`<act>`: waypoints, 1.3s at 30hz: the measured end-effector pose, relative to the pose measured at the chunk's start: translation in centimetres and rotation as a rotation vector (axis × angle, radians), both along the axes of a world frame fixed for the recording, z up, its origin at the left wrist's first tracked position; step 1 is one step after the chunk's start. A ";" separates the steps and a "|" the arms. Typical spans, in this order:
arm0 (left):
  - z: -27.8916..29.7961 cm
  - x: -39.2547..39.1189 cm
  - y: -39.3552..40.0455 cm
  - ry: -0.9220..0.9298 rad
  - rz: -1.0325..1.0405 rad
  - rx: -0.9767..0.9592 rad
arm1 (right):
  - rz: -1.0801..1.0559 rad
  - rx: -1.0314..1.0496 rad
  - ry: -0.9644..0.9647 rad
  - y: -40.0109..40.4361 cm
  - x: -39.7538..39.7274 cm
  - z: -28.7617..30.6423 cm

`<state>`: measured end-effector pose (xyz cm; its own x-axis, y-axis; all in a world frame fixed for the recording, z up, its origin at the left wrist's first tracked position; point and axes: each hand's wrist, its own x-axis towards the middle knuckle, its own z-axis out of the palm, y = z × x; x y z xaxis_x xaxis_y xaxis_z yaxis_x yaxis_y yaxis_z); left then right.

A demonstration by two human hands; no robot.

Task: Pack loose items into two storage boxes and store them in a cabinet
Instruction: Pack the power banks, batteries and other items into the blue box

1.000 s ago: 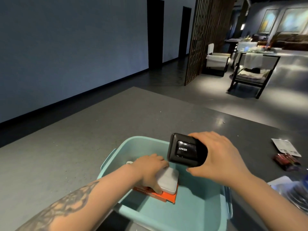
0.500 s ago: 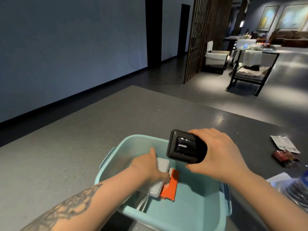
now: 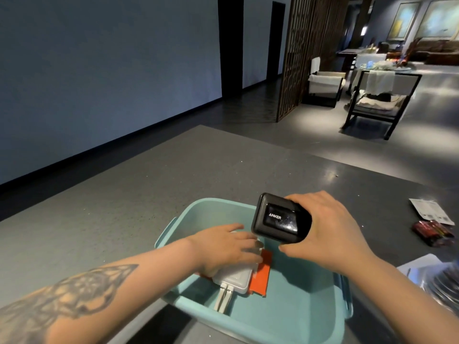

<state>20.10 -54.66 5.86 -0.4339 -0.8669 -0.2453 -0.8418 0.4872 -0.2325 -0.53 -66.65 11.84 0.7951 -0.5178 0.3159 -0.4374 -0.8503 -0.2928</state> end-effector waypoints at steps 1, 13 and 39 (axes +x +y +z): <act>-0.1 0.0 -0.3 -0.010 -0.005 0.018 | 0.000 0.000 -0.002 0.1 0.0 0.0; 0.2 1.7 -0.8 0.222 0.451 0.138 | -0.016 0.003 0.001 0.3 -0.7 0.2; 0.9 1.8 9.2 0.564 0.906 -0.535 | 0.100 0.126 0.333 4.0 8.6 -2.6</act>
